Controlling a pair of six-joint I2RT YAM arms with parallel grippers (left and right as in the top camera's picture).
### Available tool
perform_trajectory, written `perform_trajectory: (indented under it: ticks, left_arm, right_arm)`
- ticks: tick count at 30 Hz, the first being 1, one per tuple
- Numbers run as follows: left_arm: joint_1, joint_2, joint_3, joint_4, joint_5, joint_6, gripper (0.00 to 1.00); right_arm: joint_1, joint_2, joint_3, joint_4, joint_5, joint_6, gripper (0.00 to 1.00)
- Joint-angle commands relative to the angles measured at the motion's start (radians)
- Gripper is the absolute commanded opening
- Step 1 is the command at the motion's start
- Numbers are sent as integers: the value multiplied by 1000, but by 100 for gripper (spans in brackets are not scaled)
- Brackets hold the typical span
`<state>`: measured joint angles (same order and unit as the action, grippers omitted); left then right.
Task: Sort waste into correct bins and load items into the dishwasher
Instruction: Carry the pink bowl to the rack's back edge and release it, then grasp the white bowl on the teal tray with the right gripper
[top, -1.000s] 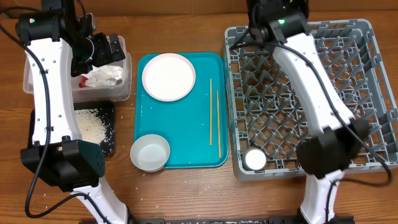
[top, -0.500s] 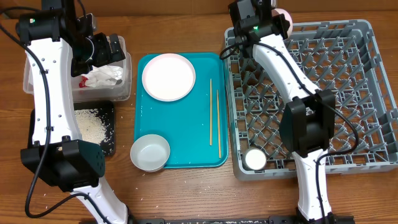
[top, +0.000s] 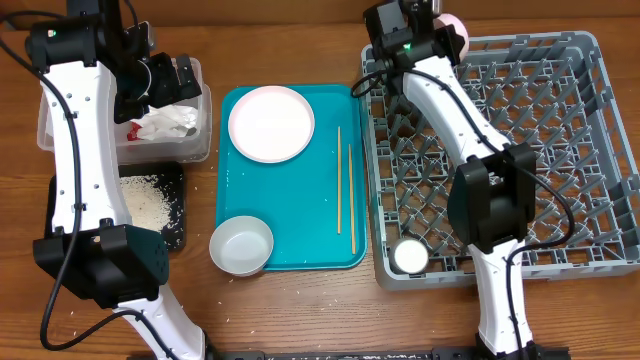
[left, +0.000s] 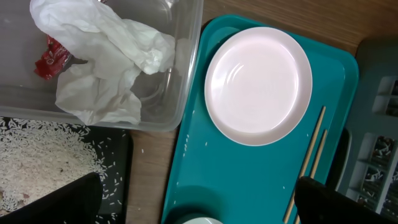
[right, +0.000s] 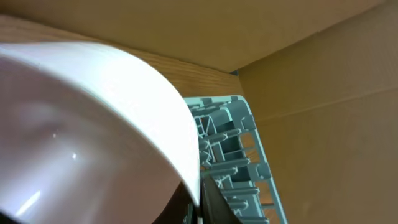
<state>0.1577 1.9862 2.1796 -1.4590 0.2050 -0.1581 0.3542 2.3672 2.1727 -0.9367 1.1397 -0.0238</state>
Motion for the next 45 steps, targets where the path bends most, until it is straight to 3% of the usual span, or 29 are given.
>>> perform_trajectory:
  ticks: [1, 5, 9, 12, 16, 20, 25, 27, 29, 30, 34, 39, 45]
  left_arm:
    - [-1, -8, 18, 1, -6, 1, 100]
    - [-1, -8, 18, 1, -6, 1, 100]
    - [-1, -8, 18, 1, -6, 1, 100]
    - [-1, -8, 18, 1, -6, 1, 100]
    - [-1, -8, 18, 1, -6, 0, 100]
    - [-1, -8, 18, 1, -6, 1, 100]
    - [-1, -8, 18, 1, -6, 1, 100]
    - [-1, -8, 18, 1, -6, 1, 100]
    - [-1, -8, 18, 1, -6, 1, 100]
    - [-1, -8, 18, 1, -6, 1, 100]
    - [-1, -8, 18, 1, -6, 1, 100]
    - [-1, -8, 18, 1, -6, 1, 100]
    - [-1, -8, 18, 1, -6, 1, 100]
  right_arm:
    - [37, 14, -8, -67, -8, 1, 5]
    - [74, 14, -8, -126, -8, 1, 21]
    - [106, 13, -5, -160, -8, 2, 64]
    - [126, -4, -4, -177, -24, 2, 78]
    - [143, -49, 48, -261, -187, 8, 84]
    - [146, -102, 150, -404, -513, 62, 85]
    - [146, -166, 203, -460, -1198, 61, 97]
    - [146, -164, 201, -468, -1477, 61, 92]
    - [154, -154, 182, -472, -1581, 63, 79]
    - [165, -148, 164, -472, -1595, 89, 77]
    - [239, -140, 55, -440, -1577, 219, 66]
    - [352, -140, -80, -375, -1494, 404, 63]
    - [467, -139, -229, -283, -1455, 526, 59]
